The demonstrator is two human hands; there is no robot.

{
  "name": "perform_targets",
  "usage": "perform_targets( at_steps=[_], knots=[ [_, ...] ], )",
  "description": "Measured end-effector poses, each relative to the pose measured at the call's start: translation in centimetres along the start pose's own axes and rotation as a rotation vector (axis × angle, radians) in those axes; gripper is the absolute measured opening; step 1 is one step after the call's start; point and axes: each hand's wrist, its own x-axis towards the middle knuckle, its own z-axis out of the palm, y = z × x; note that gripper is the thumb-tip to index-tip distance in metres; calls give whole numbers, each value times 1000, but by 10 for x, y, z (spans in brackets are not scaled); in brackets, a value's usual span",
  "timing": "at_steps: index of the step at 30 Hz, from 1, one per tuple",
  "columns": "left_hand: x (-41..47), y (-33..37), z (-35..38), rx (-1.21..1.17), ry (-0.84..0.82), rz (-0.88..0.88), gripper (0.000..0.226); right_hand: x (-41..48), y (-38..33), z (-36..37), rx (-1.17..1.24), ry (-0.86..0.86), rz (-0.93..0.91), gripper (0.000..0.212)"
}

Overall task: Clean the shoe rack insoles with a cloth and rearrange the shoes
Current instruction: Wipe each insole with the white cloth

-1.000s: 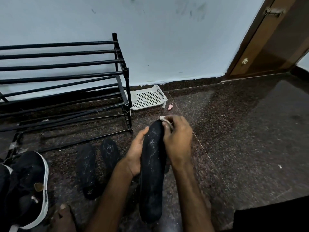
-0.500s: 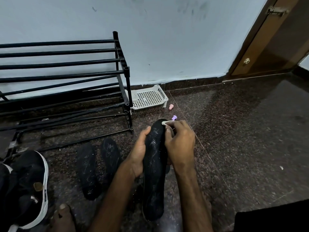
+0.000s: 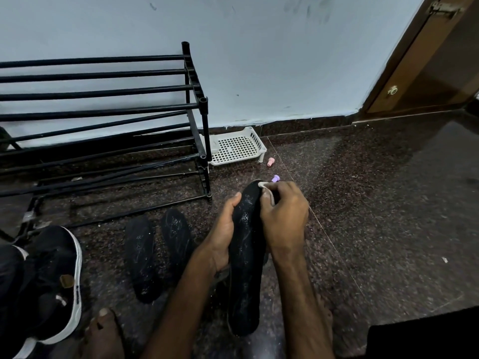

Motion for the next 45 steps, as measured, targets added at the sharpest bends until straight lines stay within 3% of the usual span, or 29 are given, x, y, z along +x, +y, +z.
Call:
perform_targets(
  at_steps=[6, 10, 12, 17, 23, 29, 34, 38, 41, 45],
  knots=[
    [1, 4, -6, -23, -37, 30, 60, 4, -4, 4, 80, -168, -144, 11],
    [1, 2, -6, 31, 3, 24, 61, 3, 3, -1, 13, -44, -1, 12],
    [2, 1, -4, 41, 4, 29, 59, 4, -3, 0, 34, -17, -18, 14],
    [1, 3, -9, 1, 14, 54, 55, 6, -7, 7, 141, -255, -196, 11],
    [0, 1, -4, 62, 8, 8, 62, 9, 5, 0, 52, -30, -5, 12],
    [1, 2, -5, -9, 6, 36, 58, 6, -7, 5, 239, -295, -133, 12],
    [1, 0, -5, 39, -14, -2, 64, 10, 10, -2, 89, -69, -19, 9],
    [-1, 1, -3, 18, -17, 15, 59, 12, -4, 3, 136, -205, -149, 10],
    [-2, 4, -6, -2, -21, 24, 61, 10, 3, 1, 153, -315, -110, 11],
    [-3, 3, -1, 7, -19, 3, 62, 12, 8, -2, 39, -119, -33, 12]
  ],
)
